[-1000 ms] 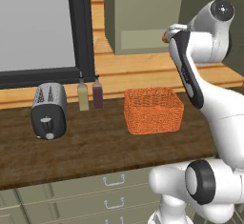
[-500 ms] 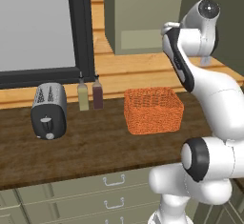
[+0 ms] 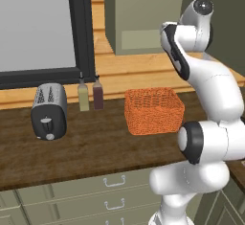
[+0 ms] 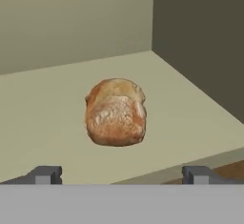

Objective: Open the cabinet, pick up the bread from the cabinet and place it in the basket. Then move the basket to the dining counter.

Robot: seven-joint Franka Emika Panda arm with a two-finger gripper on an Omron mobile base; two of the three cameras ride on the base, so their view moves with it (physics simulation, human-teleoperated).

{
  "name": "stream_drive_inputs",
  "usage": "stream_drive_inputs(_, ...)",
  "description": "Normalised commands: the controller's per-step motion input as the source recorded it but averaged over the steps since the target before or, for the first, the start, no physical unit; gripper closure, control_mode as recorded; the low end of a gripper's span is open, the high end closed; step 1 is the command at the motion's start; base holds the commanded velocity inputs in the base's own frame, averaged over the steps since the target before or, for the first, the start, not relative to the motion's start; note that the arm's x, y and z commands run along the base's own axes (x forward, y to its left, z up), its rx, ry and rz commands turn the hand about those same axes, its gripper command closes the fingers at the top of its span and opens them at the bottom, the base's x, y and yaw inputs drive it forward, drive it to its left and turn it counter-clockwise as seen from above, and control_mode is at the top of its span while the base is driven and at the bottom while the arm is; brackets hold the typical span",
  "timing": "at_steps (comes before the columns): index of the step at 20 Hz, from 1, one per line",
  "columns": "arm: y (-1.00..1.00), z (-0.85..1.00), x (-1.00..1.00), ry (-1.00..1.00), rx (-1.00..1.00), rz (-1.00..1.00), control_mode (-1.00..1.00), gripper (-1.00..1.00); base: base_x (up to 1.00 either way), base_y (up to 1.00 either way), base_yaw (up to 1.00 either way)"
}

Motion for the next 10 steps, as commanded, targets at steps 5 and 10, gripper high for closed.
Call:
stream_drive_inputs(5,-0.02,0.0,0.41,0.0,0.0,0.0,-1.0,-1.0,0.0,0.0,0.0)
stream_drive_inputs(10,-0.08,0.0,0.16,0.0,0.0,-0.01,-1.0,-1.0,0.0,0.0,0.0)
